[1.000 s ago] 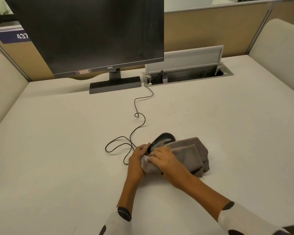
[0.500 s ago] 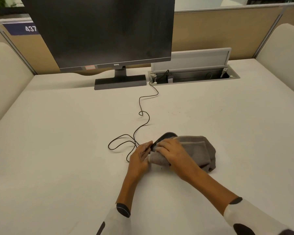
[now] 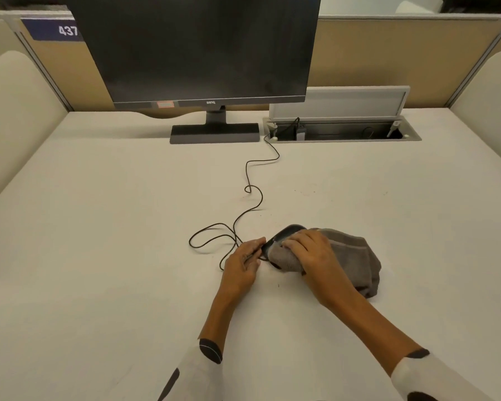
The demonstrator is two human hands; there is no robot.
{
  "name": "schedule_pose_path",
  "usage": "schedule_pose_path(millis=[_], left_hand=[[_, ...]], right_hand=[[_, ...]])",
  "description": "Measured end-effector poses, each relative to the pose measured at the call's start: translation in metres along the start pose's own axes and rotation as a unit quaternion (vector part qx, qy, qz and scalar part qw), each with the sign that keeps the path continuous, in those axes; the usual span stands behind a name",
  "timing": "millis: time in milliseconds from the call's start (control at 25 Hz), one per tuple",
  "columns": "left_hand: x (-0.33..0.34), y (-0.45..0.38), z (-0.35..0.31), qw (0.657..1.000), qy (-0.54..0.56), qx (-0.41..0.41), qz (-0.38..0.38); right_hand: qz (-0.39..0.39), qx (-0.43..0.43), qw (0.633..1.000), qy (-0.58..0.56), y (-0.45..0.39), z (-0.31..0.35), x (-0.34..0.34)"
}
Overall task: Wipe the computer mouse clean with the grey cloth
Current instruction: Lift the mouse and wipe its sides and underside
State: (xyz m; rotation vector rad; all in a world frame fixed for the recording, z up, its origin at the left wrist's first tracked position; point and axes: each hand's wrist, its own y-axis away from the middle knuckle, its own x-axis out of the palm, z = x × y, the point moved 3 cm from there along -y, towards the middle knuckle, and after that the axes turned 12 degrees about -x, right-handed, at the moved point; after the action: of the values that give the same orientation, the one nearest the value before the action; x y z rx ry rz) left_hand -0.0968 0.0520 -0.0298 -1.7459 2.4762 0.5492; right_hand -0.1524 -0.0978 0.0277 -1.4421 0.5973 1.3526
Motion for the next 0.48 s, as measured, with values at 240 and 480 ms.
schedule_pose_path(millis=[240, 480], left_hand=[[-0.001, -0.001, 0.000, 1.000, 0.025, -0.004, 0.003], [-0.001, -0.001, 0.002, 0.998, 0.052, -0.017, 0.014]], right_hand=[[0.028, -0.033, 0.999, -0.008, -0.003, 0.002, 0.011], [0.057, -0.071, 0.996, -0.020, -0.003, 0.025, 0.021]])
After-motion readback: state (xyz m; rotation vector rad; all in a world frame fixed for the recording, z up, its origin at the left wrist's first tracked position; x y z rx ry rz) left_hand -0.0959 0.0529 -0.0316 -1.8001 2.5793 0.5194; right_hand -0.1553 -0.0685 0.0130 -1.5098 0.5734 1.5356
